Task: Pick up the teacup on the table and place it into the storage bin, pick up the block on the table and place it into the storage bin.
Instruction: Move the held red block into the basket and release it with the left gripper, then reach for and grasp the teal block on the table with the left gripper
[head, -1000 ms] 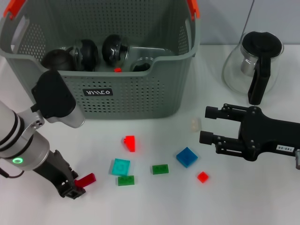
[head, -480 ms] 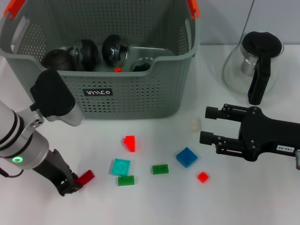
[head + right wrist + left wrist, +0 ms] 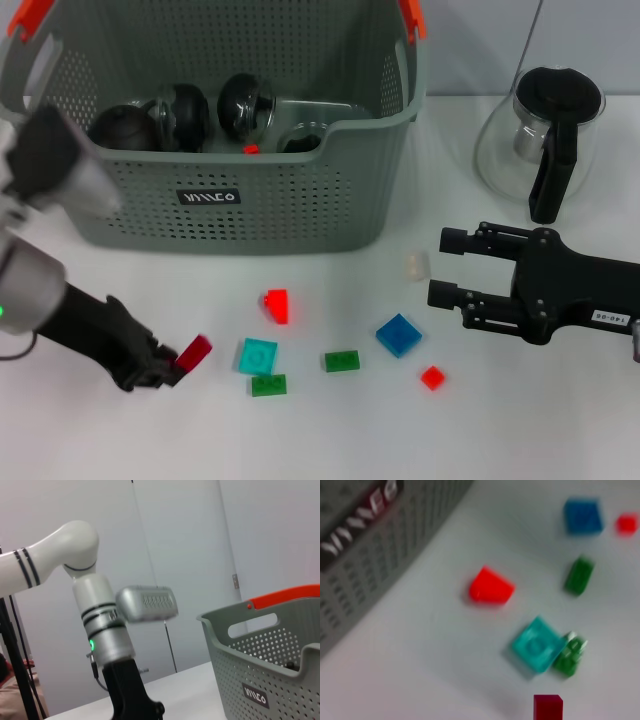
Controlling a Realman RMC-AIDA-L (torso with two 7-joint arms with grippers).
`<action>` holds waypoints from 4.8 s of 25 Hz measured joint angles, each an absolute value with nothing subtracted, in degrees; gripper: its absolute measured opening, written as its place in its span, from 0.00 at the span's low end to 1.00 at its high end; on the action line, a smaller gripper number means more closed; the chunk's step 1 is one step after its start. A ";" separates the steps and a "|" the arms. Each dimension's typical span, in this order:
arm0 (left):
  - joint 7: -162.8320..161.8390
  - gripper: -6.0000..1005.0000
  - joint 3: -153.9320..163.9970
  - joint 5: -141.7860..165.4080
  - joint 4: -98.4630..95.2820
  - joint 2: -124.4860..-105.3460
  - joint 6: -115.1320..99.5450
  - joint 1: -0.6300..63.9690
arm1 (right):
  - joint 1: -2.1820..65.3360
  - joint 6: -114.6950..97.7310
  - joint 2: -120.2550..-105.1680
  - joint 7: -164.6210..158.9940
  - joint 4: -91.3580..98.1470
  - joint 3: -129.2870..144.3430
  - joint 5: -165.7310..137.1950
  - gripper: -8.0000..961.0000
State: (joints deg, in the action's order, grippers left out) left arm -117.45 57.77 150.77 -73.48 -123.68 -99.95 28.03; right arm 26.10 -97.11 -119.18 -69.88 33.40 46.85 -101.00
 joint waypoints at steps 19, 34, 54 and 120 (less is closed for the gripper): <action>-117.74 0.27 28.36 104.47 -49.63 -116.40 -111.54 35.14 | 26.30 -97.09 -119.32 -69.87 33.31 46.85 -101.08 0.75; -137.72 0.31 44.50 136.71 -61.33 -111.53 -79.61 47.96 | 26.66 -96.43 -119.79 -69.27 33.47 46.85 -100.98 0.75; -139.55 0.37 47.54 139.12 -69.49 -119.61 -68.69 41.81 | 26.84 -96.32 -119.81 -69.08 33.37 46.67 -100.63 0.75; -104.36 0.69 77.88 143.78 -70.51 -124.36 -80.12 25.04 | 25.83 -99.54 -118.76 -71.06 33.52 45.96 -104.10 0.75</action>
